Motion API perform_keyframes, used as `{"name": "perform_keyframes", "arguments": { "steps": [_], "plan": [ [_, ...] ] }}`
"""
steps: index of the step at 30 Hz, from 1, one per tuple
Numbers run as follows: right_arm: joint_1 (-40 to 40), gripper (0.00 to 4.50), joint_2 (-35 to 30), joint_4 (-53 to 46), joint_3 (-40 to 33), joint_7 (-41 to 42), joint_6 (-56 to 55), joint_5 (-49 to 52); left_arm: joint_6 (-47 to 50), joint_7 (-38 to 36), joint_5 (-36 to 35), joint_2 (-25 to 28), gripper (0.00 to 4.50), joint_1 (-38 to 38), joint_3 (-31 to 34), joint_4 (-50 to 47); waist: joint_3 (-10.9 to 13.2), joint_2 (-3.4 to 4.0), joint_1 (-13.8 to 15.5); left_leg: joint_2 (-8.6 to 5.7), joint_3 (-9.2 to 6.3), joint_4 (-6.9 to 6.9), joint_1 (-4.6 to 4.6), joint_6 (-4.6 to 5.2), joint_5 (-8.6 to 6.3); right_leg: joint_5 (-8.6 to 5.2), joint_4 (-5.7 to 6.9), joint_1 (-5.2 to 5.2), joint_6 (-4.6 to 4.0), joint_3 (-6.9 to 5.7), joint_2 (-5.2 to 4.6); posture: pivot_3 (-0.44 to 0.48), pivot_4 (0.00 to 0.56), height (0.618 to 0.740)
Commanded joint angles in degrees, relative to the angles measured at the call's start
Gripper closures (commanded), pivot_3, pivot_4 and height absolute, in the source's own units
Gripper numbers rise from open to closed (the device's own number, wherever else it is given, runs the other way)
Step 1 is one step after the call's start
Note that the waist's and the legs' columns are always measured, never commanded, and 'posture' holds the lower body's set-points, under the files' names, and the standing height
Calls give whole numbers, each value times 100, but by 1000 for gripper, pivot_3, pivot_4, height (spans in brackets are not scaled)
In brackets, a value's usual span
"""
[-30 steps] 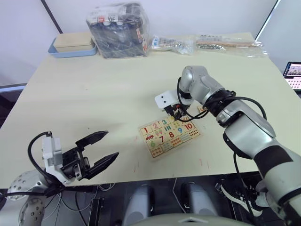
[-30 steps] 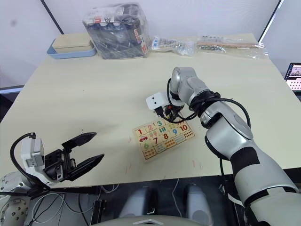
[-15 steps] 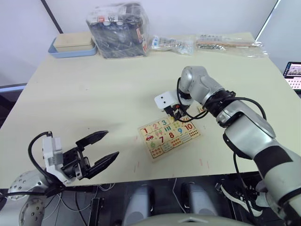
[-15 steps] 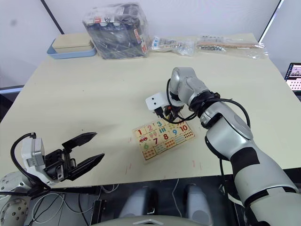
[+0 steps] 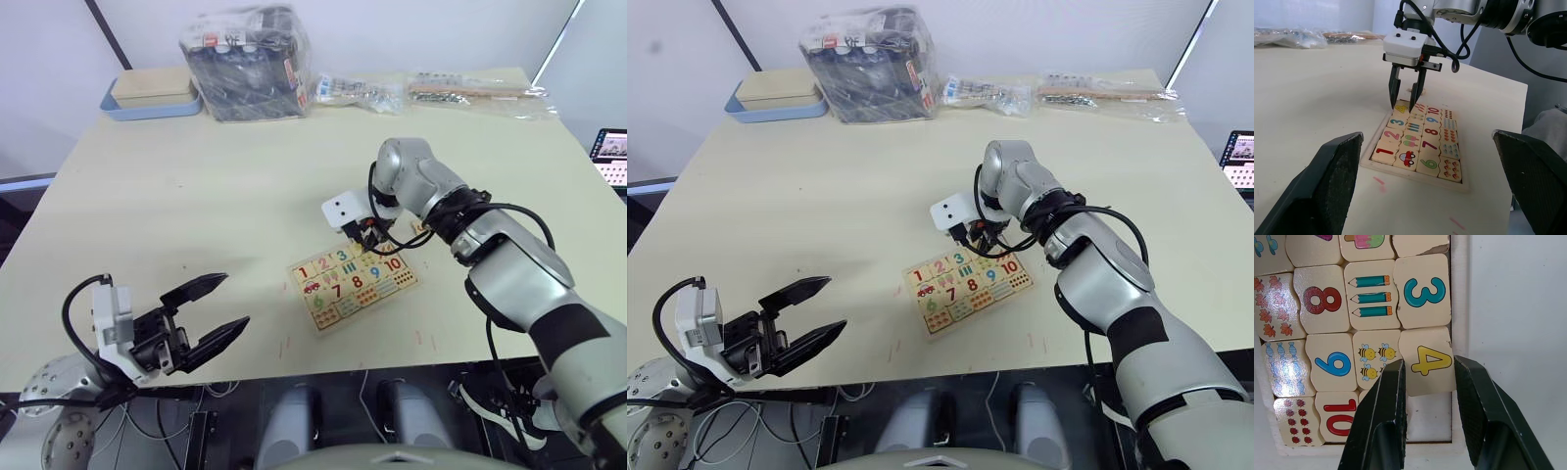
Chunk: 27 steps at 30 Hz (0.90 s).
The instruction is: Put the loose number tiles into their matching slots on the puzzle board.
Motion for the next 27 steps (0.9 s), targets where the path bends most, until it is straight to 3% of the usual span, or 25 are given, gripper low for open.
{"name": "perform_keyframes", "arguments": {
  "steps": [1, 4, 5, 6, 8, 11, 17, 27],
  "plan": [
    [29, 3628, -9, -163, -120, 67, -6, -10, -66, 5, -37, -6, 0, 42, 17, -234, 0, 0, 0, 0, 0, 0, 0, 0, 0, 0, 0, 0, 0, 0, 0, 0, 150, 740],
    [43, 3628, -13, -188, -119, 78, -3, -19, -80, 2, -31, -8, 0, 47, 7, -226, 0, 0, 0, 0, 0, 0, 0, 0, 0, 0, 0, 0, 0, 0, 0, 0, 150, 740],
    [47, 2620, -15, -195, -120, 82, -4, -23, -84, 2, -30, -10, 0, 46, 4, -222, 0, 0, 0, 0, 0, 0, 0, 0, 0, 0, 0, 0, 0, 0, 0, 0, 150, 740],
    [50, 2424, -15, -200, -123, 81, -5, -28, -87, 3, -28, -11, 0, 44, 0, -218, 0, 0, 0, 0, 0, 0, 0, 0, 0, 0, 0, 0, 0, 0, 0, 0, 150, 740],
    [64, 1378, -20, -226, -125, 90, -2, -41, -94, -1, -21, -14, 0, 40, -6, -207, 0, 0, -1, 0, 0, 0, 0, 0, 0, 0, 0, 0, 0, 0, 0, 0, 150, 740],
    [82, 172, -19, -251, -131, 94, 2, -52, -106, -4, -11, -20, 0, 38, -13, -195, 0, 0, -4, 0, 0, 0, 1, 0, 0, 0, 1, 0, 0, 0, 0, 0, 150, 740],
    [64, 72, -60, -322, -347, 134, 6, 152, -124, -4, -20, -15, 0, 62, -3, -199, 1, 1, -3, 0, 0, 0, 1, 0, 0, 0, 1, 0, 0, 0, 0, 0, 150, 740],
    [415, 72, -542, -895, -1533, 396, 370, 1533, -184, 37, -21, -35, 0, 104, 22, -203, -1, -1, 2, 0, -1, 0, 1, 1, -1, 0, 0, 1, 0, 0, -4, 0, 150, 740]
  ]
}}
